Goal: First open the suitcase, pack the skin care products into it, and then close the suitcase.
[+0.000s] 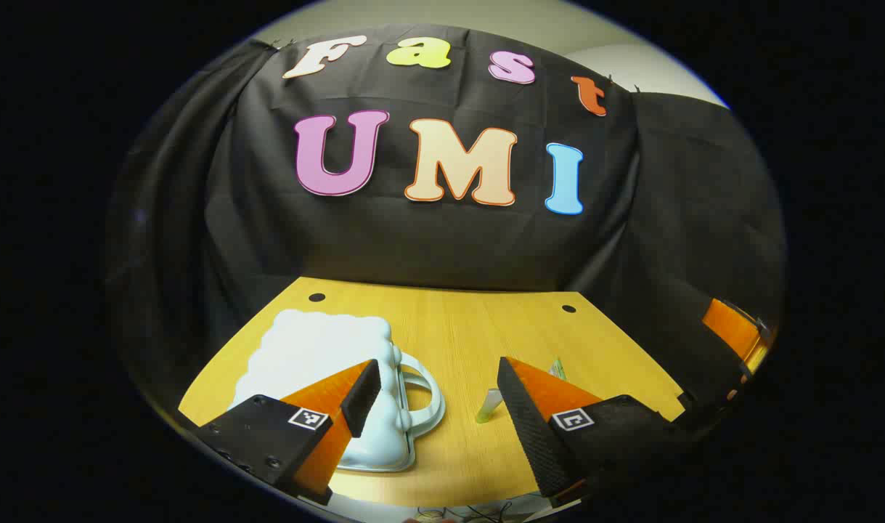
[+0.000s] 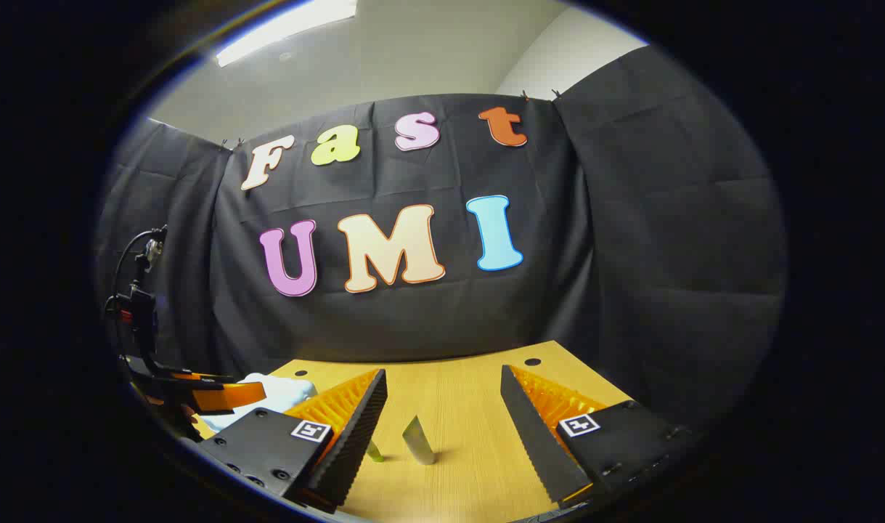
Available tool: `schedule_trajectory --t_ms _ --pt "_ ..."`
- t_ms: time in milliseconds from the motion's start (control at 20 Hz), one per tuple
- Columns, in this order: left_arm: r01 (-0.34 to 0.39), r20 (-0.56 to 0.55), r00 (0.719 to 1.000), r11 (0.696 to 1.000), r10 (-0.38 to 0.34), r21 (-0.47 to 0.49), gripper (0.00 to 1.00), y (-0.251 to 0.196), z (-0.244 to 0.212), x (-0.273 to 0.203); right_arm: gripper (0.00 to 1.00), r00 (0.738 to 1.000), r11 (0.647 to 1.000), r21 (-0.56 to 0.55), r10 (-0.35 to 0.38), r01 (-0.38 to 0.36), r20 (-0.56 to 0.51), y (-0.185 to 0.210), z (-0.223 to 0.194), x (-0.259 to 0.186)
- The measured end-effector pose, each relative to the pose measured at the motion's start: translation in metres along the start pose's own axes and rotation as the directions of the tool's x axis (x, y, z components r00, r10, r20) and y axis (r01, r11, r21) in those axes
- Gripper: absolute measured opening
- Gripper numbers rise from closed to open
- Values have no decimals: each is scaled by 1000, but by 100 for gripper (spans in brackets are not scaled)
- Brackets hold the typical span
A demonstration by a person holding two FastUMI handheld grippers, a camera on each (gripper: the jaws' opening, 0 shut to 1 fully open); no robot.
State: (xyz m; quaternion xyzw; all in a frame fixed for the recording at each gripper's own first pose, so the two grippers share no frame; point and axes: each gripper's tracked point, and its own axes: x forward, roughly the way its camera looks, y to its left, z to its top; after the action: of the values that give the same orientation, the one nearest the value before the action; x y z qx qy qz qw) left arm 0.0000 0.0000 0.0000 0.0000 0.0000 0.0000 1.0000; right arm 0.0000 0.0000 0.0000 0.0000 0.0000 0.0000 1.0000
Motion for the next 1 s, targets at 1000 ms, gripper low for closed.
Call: schedule_trajectory --t_ms 1000 --pt "-57 -379 925 994 17 -96 95 28 -37 87 98 995 998 37 53 -50 -80 0 -32 22"
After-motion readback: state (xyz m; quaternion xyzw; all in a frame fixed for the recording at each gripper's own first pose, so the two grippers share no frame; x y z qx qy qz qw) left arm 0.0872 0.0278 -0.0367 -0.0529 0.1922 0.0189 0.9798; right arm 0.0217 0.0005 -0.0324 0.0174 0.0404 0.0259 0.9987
